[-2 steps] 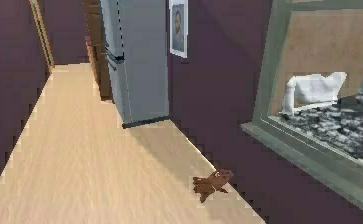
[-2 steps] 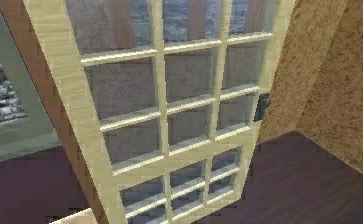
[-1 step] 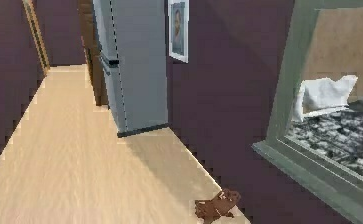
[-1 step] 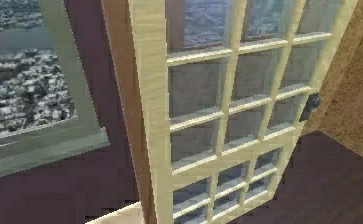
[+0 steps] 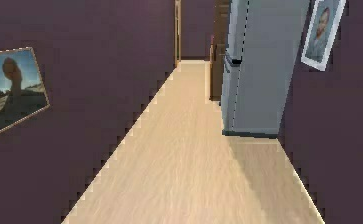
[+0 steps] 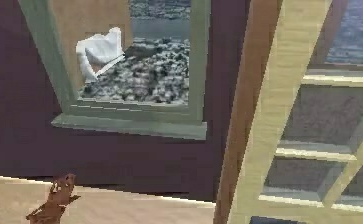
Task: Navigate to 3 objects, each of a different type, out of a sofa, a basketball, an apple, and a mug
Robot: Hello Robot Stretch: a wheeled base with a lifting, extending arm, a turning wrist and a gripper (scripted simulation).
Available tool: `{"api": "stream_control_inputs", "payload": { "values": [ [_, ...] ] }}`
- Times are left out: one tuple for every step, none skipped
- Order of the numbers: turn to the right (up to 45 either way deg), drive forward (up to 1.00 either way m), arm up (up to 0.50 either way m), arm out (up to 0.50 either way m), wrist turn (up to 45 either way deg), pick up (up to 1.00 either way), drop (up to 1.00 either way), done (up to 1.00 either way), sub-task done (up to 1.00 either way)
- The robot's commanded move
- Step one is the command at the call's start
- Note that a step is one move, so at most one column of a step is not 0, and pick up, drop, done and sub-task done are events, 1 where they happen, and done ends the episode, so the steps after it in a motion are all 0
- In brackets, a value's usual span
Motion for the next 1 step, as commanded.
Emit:
{"api": "stream_control_inputs", "payload": {
  "values": [
    [0.0, 1.00, 0.00, 0.00, 0.0, 0.00, 0.00, 0.00, 0.00]
  ]
}}
